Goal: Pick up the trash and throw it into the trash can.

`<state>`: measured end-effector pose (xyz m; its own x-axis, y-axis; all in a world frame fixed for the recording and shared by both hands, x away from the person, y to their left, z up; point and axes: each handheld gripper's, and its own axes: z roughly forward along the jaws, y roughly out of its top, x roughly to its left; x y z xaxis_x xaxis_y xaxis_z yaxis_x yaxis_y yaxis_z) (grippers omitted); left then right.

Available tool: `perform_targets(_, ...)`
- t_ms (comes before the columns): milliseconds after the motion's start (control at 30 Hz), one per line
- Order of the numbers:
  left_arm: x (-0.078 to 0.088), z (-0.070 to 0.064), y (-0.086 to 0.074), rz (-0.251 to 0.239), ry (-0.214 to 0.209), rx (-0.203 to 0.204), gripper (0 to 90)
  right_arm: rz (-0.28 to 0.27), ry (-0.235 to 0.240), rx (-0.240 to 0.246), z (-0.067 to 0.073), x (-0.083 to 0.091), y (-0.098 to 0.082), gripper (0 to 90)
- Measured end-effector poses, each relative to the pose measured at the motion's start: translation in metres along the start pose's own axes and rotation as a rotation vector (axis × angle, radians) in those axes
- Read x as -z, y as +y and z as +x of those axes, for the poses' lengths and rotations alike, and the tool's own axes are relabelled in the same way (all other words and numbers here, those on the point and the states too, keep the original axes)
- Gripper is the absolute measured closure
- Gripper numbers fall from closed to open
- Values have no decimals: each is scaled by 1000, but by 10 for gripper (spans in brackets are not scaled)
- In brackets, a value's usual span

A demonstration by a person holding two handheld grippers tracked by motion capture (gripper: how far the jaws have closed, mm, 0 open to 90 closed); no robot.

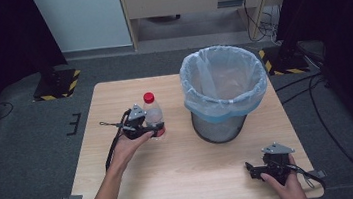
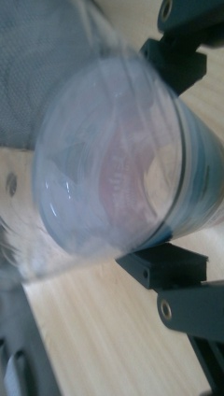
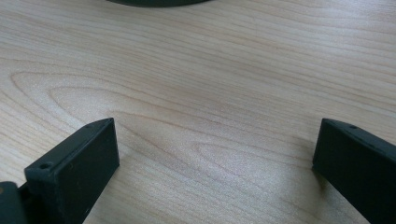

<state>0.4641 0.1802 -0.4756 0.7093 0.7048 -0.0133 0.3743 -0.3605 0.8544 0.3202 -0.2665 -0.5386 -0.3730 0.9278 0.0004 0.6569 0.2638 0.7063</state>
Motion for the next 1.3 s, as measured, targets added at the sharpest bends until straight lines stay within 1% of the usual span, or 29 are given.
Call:
perform_targets(33,0,0,0,0,0,0,291,0,0,0,0,0,0,3)
perform_targets(67,2,-1,2,-14,-11,6,292,0,0,0,0,0,0,3)
perform_targets(100,4,-2,3,-14,-3,-10,293,0,0,0,0,0,0,3)
perform_targets(133,4,-2,3,-14,-3,-10,293,0,0,0,0,0,0,3)
perform_targets(200,8,-4,6,-5,-3,-32,294,0,0,0,0,0,0,3)
perform_targets(300,17,-6,11,-5,-7,-53,295,0,0,0,0,0,0,3)
perform_targets(367,26,-5,18,-36,-35,-38,295,0,0,0,0,0,0,3)
perform_targets(400,26,-5,18,-36,-35,-38,295,0,0,0,0,0,0,3)
perform_targets(500,33,-3,25,-39,-47,-39,296,0,0,0,0,0,0,3)
perform_targets(567,38,-3,32,-50,-59,-41,296,0,0,0,0,0,0,3)
perform_targets(600,45,-3,39,-64,-66,-52,296,0,0,0,0,0,0,3)
perform_targets(633,45,-3,39,-64,-66,-52,296,0,0,0,0,0,0,3)
perform_targets(667,50,-4,46,-69,-67,-64,296,0,0,0,0,0,0,3)
perform_targets(733,55,-3,53,-76,-78,-73,296,0,0,0,0,0,0,3)
perform_targets(833,57,1,57,-78,-95,-62,296,0,0,0,0,0,0,3)
perform_targets(867,58,4,61,-71,-89,-61,296,0,0,0,0,0,0,3)
perform_targets(933,58,5,63,-66,-87,-65,296,0,0,0,0,0,0,3)
perform_targets(1033,61,6,68,-54,-78,-83,296,0,-2,-4,0,0,0,3)
perform_targets(1133,64,5,72,-60,-73,-93,295,0,-10,-10,-1,-1,1,3)
perform_targets(1167,66,4,74,-65,-68,-94,295,0,-11,-13,0,-1,1,3)
perform_targets(1300,68,3,78,-67,-68,-96,295,-1,-11,-14,0,-1,1,3)
